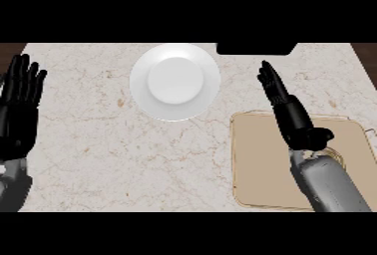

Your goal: Pick the cupcake from the tray and place it in the plate

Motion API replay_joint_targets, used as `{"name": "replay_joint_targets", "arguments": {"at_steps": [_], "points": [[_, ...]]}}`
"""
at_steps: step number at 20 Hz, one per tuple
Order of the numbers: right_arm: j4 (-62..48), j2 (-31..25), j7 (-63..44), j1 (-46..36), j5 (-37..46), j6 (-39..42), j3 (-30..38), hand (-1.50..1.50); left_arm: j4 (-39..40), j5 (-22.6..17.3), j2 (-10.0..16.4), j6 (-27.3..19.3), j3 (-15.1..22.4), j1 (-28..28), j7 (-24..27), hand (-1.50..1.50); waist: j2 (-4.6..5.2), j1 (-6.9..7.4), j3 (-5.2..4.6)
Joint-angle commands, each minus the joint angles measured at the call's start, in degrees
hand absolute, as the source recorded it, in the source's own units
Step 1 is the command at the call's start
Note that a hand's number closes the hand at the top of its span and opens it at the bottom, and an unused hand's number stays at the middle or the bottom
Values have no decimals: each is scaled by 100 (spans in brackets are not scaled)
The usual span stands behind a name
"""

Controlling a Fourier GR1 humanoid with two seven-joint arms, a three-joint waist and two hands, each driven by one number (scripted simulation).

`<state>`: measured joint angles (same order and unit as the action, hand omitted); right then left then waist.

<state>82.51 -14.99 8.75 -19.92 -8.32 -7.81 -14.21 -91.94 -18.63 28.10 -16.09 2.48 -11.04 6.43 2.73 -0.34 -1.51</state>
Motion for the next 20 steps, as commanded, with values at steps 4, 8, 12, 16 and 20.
{"name": "replay_joint_targets", "arguments": {"at_steps": [4, 8, 12, 16, 20], "points": [[539, 24, -235, 418, -1875, 342, 1493, -150, 568, 680, 496, 91, 143, 903, 104, 0, -295, -156, 169], [211, -684, 31, 1049, -1071, -833, 2430, -150, 871, 922, 495, 111, 414, 1516, 108, 0, -288, -340, 148], [1210, 79, 849, 1881, -1394, -1319, 2853, -150, 867, 1065, 519, 112, 479, 1605, 117, 0, -339, -287, 153], [2414, 530, 1266, 3255, -1644, -1016, 2920, -150, 683, 1348, 248, -69, 694, 1764, 177, 0, -313, -133, 152], [3258, 147, 523, 4013, -1579, -511, 2741, -150, 709, 1482, 174, 55, 641, 1855, 323, 0, -292, -33, 149]]}}
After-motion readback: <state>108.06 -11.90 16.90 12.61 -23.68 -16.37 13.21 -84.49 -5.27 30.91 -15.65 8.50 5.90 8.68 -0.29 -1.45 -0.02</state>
